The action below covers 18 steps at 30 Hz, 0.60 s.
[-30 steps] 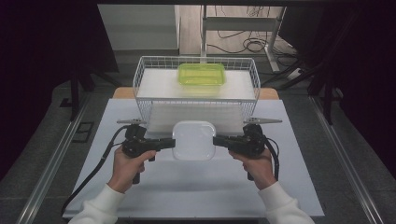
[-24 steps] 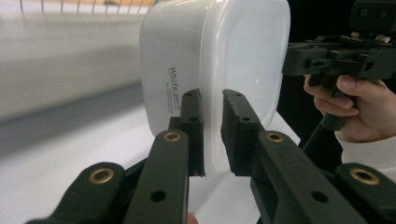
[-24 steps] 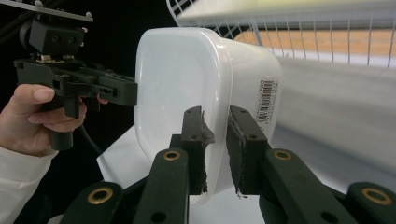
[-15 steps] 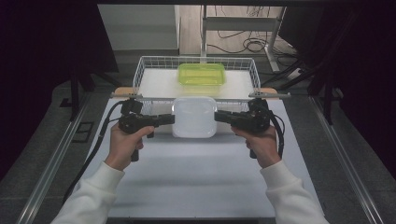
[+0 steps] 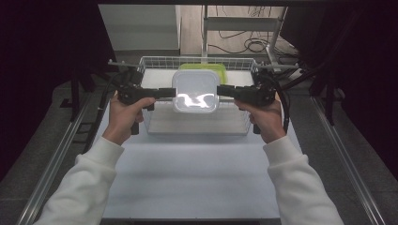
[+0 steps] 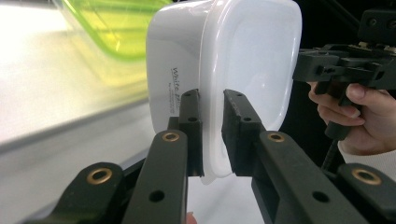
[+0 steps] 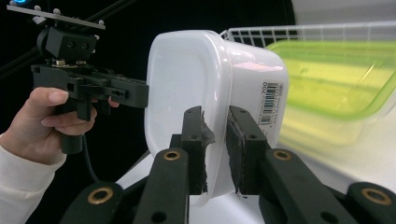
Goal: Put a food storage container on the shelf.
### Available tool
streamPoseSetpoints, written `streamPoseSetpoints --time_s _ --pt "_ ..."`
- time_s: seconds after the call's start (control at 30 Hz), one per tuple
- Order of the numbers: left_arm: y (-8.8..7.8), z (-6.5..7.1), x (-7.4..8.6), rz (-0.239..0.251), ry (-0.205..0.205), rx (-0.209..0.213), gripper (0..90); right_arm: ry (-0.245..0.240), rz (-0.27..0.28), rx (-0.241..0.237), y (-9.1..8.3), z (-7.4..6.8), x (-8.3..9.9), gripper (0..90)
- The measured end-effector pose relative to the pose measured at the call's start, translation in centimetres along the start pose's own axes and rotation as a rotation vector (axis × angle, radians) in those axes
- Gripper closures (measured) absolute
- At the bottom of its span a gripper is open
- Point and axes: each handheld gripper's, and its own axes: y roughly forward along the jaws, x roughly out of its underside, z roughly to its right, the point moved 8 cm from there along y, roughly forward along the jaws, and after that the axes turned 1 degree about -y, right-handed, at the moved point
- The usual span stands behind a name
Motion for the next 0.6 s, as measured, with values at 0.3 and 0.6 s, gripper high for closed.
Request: streamPoseSetpoints --time_s 0.3,0.6 --pt "1.2 -1.2 -5.0 0.008 -0.026 0.013 78.5 0.035 0.029 0.005 0.6 2.3 -4.4 76.6" --pt "3.1 -2.6 -7.6 -0.012 -0.057 -0.01 78.5 0.084 0.019 0.034 1.9 5.3 -6.7 76.5"
